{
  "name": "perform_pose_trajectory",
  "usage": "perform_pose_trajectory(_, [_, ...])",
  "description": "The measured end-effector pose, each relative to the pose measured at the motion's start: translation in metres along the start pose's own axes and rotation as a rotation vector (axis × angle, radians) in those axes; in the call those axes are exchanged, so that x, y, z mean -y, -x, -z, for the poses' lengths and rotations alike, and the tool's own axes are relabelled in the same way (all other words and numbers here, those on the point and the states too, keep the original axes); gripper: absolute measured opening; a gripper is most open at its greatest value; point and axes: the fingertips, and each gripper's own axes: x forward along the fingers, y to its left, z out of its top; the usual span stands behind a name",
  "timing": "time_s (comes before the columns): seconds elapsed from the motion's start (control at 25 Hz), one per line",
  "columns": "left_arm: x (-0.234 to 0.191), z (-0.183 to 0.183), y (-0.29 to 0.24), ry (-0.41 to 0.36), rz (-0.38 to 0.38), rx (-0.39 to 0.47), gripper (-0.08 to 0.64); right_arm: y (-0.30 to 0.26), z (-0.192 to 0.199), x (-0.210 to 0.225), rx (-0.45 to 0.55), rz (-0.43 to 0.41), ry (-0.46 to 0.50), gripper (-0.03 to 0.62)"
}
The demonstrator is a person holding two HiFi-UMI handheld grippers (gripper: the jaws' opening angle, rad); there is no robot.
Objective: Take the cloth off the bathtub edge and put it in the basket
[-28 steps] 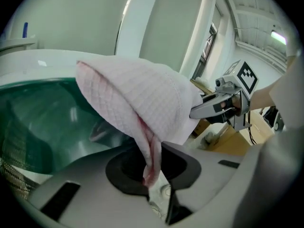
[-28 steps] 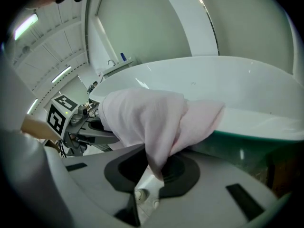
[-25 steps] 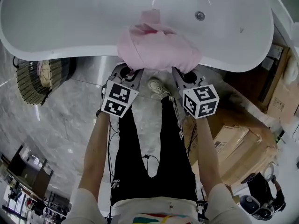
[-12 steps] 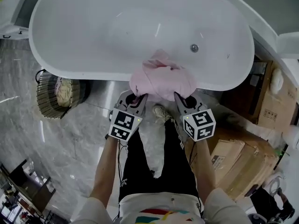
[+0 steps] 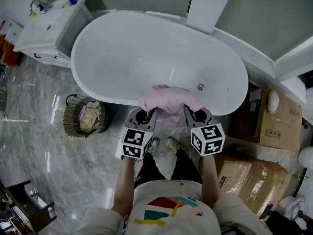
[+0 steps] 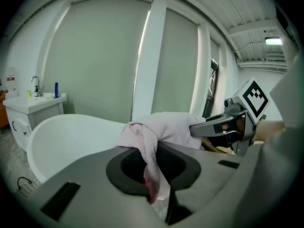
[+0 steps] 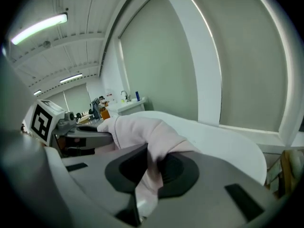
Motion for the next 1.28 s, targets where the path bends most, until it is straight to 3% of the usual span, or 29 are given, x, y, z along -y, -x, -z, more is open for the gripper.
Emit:
perform_pose_trajectory(0.32, [0.001,-0.112,0.079,0.034,-0.194,0.192,0.064,0.055,-0.114,-0.044,0.179,-0.037,0.098,0.056])
perform_pose_trajectory(0.52, [0.003,-0.162,0.124,0.004,-0.294,0.304,0.064,0.086,-0.166,-0.073,0.307,-0.109,0.167,0.056])
perform_pose_trajectory(0.72, [0.007,-0.182,0.142,-0.005,-0.334,0.376,0.064,0.103,-0.182,-0.082,0.365,-0.137,0.217,0.057])
perform_pose_trajectory(1.28, [0.022,-0.196,0.138,-0.01,-0.405,0.412,0.064,0.113,-0.199,-0.07,0.438,-0.206,0.247,0.057])
